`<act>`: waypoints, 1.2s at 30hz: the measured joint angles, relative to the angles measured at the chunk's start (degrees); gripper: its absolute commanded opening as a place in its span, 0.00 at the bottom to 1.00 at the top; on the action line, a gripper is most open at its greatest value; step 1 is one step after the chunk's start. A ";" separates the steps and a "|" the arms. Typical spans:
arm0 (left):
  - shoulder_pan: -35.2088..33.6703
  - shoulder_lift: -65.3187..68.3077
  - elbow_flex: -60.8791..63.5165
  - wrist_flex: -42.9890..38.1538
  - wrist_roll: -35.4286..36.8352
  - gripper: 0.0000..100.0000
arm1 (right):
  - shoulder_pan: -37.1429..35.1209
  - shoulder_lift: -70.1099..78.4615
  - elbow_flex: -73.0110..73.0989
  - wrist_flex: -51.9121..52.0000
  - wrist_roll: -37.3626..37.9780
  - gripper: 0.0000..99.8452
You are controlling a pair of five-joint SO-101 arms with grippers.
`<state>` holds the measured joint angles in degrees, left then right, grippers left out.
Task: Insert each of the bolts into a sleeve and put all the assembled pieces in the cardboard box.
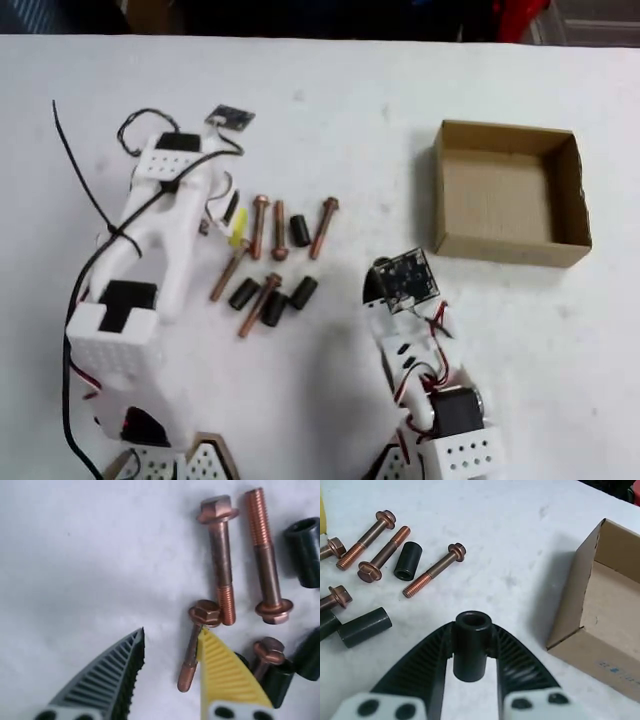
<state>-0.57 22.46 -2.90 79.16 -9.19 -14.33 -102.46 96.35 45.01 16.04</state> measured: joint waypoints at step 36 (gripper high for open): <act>2.55 0.35 11.08 -14.59 0.00 0.03 | 0.00 0.00 0.00 0.00 0.00 0.02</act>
<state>1.98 22.81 8.18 64.57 -9.19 -14.33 -102.46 96.35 45.01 16.04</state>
